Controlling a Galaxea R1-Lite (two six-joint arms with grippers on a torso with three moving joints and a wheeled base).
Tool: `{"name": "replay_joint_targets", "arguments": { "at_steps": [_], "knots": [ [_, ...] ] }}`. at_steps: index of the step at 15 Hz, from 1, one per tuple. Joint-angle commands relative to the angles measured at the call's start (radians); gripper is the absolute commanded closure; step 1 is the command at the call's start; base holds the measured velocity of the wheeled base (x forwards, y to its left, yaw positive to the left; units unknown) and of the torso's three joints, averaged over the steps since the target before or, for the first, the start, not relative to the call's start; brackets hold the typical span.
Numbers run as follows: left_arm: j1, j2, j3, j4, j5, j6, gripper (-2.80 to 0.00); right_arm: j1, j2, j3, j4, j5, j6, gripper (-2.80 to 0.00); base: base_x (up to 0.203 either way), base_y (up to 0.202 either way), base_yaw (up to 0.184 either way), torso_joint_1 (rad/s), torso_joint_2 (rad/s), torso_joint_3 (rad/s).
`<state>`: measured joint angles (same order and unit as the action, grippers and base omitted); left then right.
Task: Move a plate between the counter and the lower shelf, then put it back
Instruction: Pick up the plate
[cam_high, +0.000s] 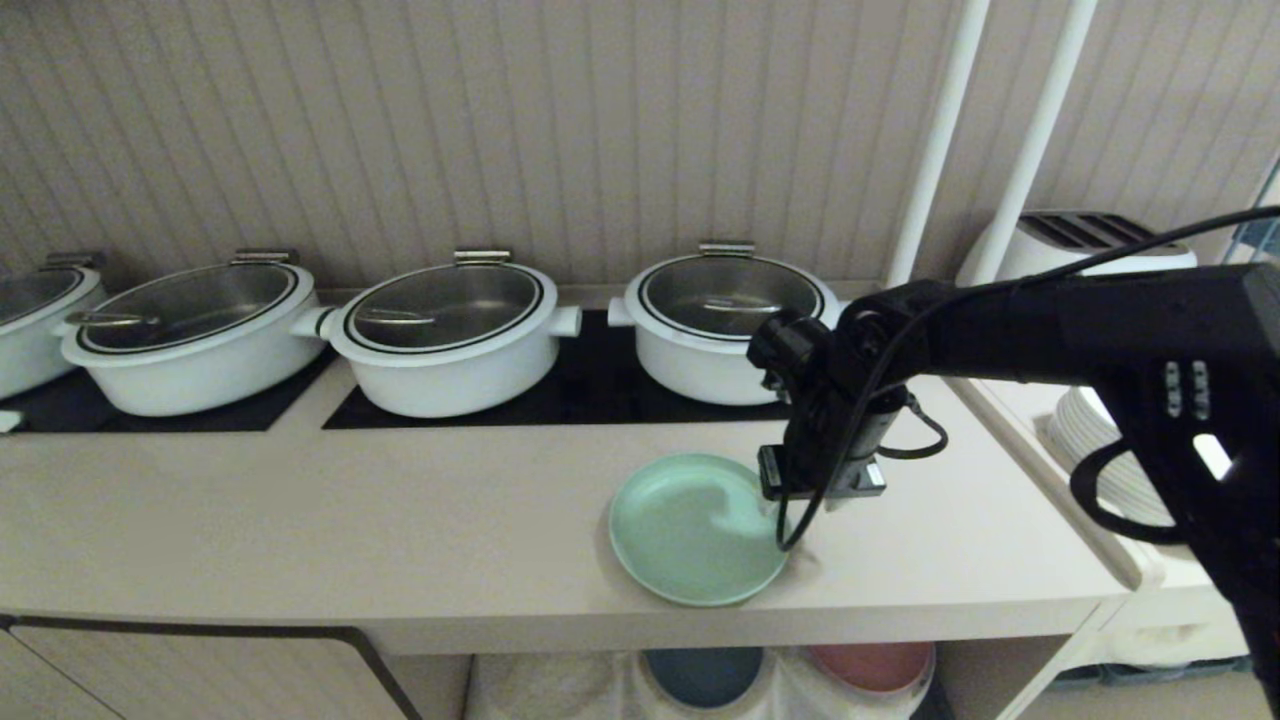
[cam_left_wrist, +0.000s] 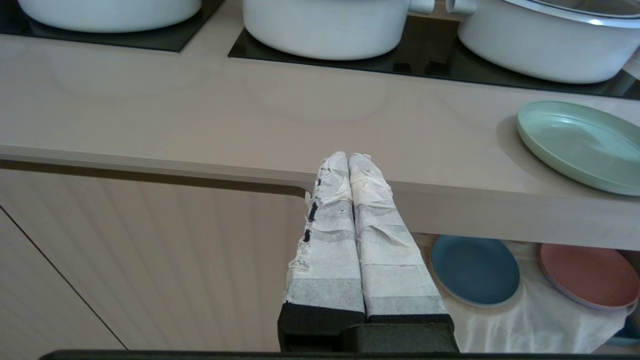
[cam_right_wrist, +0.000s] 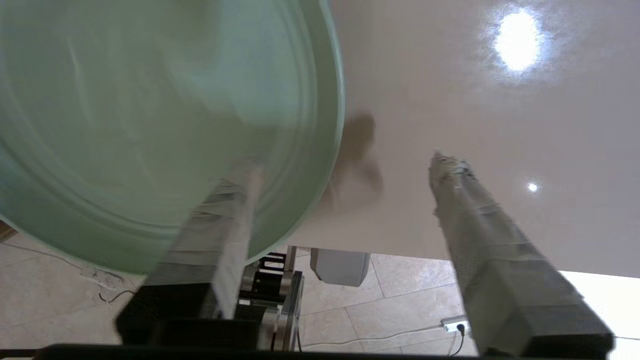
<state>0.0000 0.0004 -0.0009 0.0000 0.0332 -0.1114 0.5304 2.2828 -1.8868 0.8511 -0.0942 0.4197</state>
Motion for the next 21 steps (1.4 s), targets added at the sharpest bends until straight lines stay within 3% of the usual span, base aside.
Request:
{"name": "replay_joint_targets", "arguments": {
  "at_steps": [1, 6, 21],
  "knots": [
    [0.0, 0.0, 0.0, 0.0, 0.001, -0.001, 0.0, 0.0, -0.002, -0.001, 0.004, -0.001, 0.001, -2.8, 0.0, 0.0, 0.0, 0.0, 0.0, 0.0],
    [0.0, 0.0, 0.001, 0.0, 0.001, -0.001, 0.0, 0.0, 0.007, 0.0, -0.024, -0.035, -0.007, -2.8, 0.0, 0.0, 0.0, 0.0, 0.0, 0.0],
    [0.0, 0.0, -0.001, 0.0, 0.001, -0.001, 0.0, 0.0, 0.066, -0.002, -0.13, -0.03, -0.026, -2.8, 0.0, 0.0, 0.0, 0.0, 0.0, 0.0]
  ]
}}
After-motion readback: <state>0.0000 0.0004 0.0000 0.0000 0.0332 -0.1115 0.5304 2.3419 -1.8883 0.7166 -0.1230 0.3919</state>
